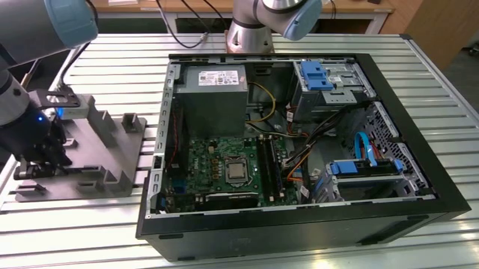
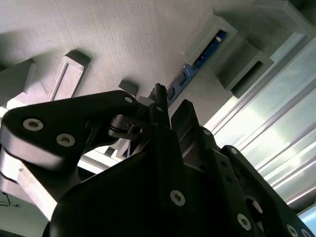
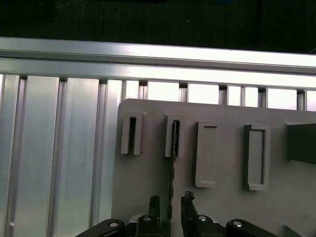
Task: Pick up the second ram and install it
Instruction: 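Pick up the second ram and move it above second insertion slot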
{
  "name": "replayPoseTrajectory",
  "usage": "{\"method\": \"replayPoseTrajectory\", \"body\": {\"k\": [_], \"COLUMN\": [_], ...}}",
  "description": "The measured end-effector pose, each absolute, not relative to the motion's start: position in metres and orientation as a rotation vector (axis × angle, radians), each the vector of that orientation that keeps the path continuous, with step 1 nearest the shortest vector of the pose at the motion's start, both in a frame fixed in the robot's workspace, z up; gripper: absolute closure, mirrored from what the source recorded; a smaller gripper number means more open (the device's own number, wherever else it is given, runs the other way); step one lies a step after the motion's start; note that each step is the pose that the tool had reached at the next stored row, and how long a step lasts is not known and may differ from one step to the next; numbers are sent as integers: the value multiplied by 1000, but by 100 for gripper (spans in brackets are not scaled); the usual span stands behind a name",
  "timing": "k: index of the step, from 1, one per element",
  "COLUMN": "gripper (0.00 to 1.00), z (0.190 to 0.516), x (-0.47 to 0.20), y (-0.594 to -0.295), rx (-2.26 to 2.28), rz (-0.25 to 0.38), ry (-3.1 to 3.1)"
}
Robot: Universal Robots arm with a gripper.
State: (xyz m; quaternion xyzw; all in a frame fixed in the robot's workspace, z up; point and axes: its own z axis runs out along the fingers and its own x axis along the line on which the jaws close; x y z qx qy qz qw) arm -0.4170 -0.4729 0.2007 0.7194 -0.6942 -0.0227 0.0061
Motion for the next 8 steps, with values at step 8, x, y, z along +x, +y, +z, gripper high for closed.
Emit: {"method": "replayPoseTrajectory", "body": {"k": [8], "gripper": [69], "z": [193], "x": [-417], "y": [-473], "rx": [2252], "rz": [-74], "ry": [-2173]}}
